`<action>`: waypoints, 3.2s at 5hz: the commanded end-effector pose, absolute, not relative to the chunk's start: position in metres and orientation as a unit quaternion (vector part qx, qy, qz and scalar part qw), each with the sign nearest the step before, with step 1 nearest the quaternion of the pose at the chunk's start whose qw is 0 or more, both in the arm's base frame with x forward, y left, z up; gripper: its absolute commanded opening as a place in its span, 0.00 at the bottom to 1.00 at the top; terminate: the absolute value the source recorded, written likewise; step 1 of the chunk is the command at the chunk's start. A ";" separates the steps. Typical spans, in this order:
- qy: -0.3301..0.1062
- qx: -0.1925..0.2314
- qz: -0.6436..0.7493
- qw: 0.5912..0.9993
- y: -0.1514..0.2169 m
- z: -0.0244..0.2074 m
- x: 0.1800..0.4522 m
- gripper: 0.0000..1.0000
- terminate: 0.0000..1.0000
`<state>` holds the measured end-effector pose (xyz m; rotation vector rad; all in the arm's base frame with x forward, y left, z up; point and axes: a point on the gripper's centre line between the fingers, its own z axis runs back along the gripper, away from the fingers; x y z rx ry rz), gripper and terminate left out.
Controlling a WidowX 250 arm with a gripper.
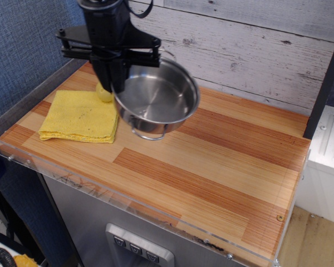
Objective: Move the metal pan from the back to the front of the table.
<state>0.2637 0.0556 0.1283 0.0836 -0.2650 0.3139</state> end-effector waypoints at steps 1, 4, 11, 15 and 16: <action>-0.146 0.069 0.094 0.982 0.070 0.125 0.261 0.00 0.00; -0.105 0.066 0.032 0.992 0.074 0.092 0.263 0.00 0.00; -0.031 0.046 -0.040 0.998 0.083 0.056 0.285 1.00 0.00; -0.068 0.043 -0.063 0.995 0.074 0.084 0.294 1.00 0.00; -0.097 0.030 -0.079 0.992 0.066 0.112 0.302 1.00 1.00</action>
